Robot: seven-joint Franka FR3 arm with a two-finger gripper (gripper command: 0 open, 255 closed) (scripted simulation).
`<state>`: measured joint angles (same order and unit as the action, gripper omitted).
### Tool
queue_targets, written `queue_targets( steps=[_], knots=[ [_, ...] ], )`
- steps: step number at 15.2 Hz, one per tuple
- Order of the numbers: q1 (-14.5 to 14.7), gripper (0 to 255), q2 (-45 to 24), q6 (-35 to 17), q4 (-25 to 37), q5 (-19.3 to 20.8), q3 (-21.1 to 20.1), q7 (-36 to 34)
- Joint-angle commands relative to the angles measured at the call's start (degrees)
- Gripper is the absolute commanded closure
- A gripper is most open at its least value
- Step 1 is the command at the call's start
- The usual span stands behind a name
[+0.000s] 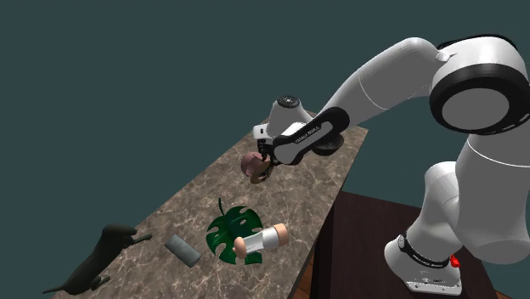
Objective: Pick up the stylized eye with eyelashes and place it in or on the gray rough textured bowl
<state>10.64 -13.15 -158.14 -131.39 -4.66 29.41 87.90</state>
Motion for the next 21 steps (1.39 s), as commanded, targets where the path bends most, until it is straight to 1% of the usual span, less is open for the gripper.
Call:
queue_targets(
  steps=[1, 10, 21],
  knots=[
    [0.0, 255, -0.04, -0.02, 0.01, 0.0, -0.01, -0.01],
    [2.06, 255, 5.81, 6.44, 1.29, 5.69, 2.55, -3.66],
    [2.96, 255, 11.93, 14.82, 4.35, 10.65, 3.31, -6.65]
  ],
)
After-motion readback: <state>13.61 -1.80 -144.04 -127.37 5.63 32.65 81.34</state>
